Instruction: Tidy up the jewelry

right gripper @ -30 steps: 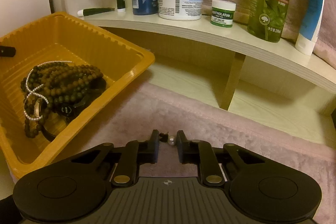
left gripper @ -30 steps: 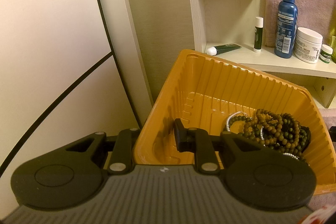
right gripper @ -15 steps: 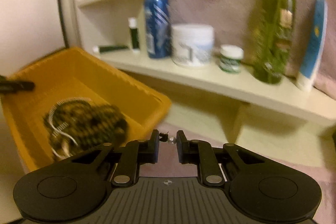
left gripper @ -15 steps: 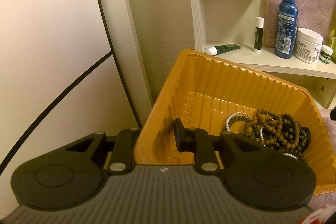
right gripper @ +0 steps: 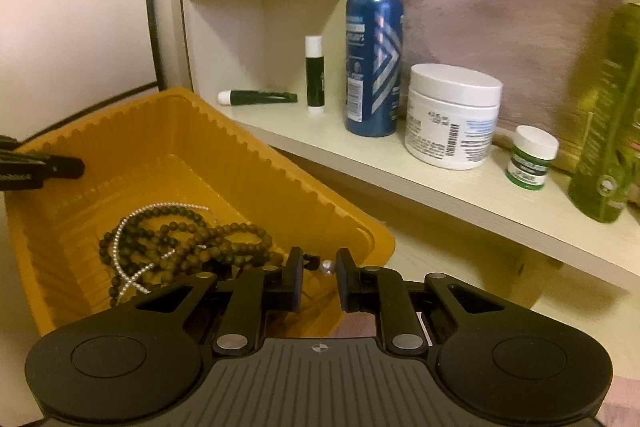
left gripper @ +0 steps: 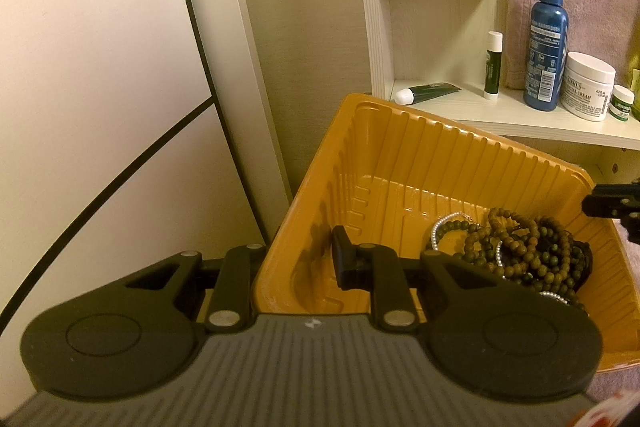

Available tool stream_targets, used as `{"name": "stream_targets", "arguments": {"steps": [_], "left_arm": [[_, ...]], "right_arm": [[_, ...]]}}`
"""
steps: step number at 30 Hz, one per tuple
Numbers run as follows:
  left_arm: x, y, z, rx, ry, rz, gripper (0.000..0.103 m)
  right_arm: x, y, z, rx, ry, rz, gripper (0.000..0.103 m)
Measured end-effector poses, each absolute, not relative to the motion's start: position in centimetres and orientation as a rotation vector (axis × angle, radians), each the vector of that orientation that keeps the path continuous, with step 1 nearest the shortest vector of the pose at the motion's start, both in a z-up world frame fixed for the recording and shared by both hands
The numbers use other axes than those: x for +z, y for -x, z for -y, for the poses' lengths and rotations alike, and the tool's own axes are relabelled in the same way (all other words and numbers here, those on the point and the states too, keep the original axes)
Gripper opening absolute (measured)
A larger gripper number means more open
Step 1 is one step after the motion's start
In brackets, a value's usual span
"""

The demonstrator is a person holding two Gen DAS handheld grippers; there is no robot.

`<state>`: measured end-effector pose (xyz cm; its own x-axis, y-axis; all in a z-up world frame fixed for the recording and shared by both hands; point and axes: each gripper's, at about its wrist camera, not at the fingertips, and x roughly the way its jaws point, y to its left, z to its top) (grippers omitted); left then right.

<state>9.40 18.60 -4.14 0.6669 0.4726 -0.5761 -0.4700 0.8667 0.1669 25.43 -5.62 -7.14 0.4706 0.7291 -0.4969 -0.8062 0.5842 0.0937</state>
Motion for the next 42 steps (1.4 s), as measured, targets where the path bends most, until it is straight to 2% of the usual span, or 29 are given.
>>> {"name": "stream_targets", "arguments": {"steps": [11, 27, 38, 42], "left_arm": [[-4.2, -9.4, -18.6, 0.533, -0.004, -0.653, 0.020], [-5.2, -9.4, -19.5, 0.536, 0.035, -0.657, 0.023], [-8.0, -8.8, -22.8, 0.493, 0.201, -0.661, 0.025], [-8.7, -8.9, -23.4, 0.464, 0.258, -0.659, 0.033]], "right_arm": [[-7.7, -26.2, 4.3, 0.948, 0.169, -0.552, 0.020], [-7.0, -24.6, 8.0, 0.905, 0.048, -0.554, 0.048], [-7.6, -21.8, 13.0, 0.787, -0.053, -0.628, 0.057], [-7.9, -20.1, 13.9, 0.747, -0.075, -0.647, 0.061]]}}
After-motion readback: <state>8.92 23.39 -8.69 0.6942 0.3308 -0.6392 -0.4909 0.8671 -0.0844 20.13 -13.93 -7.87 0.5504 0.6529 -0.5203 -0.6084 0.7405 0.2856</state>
